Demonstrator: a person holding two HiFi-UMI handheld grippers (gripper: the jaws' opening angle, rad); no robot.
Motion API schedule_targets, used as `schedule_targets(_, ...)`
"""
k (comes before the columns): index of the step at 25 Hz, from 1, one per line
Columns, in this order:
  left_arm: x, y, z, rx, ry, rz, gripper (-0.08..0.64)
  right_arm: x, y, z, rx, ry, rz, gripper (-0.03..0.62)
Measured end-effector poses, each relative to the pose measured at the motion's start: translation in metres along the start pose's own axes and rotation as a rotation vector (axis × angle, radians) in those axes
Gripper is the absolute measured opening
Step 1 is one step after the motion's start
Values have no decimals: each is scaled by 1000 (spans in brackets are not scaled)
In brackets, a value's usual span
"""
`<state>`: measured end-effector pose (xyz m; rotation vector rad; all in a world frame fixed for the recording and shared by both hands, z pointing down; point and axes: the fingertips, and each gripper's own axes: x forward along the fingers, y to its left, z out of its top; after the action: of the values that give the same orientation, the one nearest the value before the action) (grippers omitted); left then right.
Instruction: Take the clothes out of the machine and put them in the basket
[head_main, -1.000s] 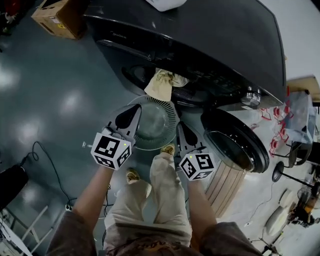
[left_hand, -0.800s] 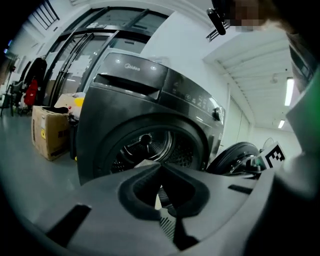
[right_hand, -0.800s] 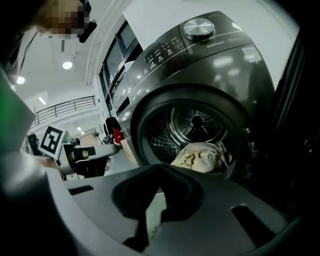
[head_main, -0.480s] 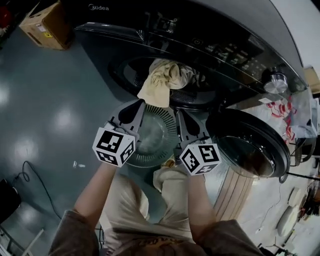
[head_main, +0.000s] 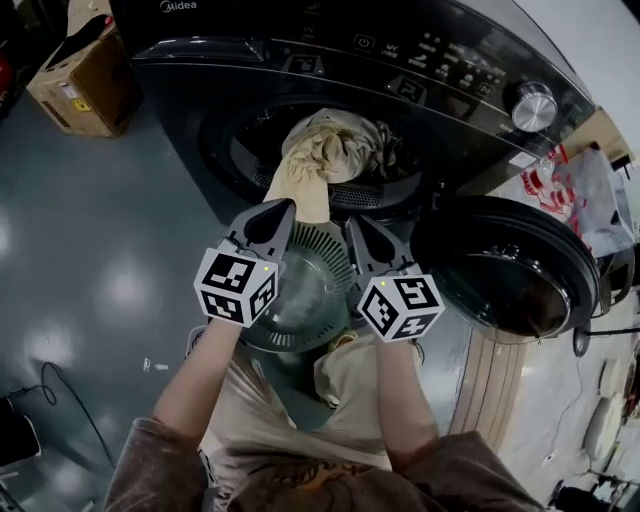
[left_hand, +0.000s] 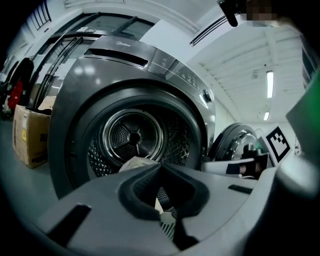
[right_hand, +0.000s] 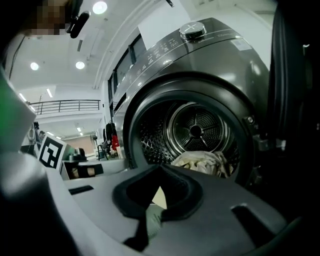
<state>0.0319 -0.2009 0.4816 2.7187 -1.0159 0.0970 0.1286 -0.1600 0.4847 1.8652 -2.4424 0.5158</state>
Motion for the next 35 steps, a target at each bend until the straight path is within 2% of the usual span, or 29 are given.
schedule_targets(2, -3, 0, -3, 2, -7, 0, 5, -1, 2, -3, 12, 0, -2, -2)
schedule_targets(7, -4, -5, -10, 11, -29, 7, 5, -5, 12, -2, -92, -9, -7, -2)
schedule_targets(13, -3, -11, -15, 3, -45, 13, 5, -7, 14, 5, -38, -52, 23, -3)
schedule_targets(18, -2, -9, -18, 8, -53, 43, 6, -11, 11, 7, -73, -49, 21, -3)
schedule_targets(21, 1, -7, -21, 11, -45, 46, 13, -12, 8, 8, -59, -55, 17, -3)
schedule_targets(31, 27, 1, -34, 7, -20, 44, 250, -10, 9, 14, -44, -76, 17, -2)
schedule_targets(35, 40, 12, -45, -1, 16, 64, 412, -10, 10, 14, -44, -73, 24, -2)
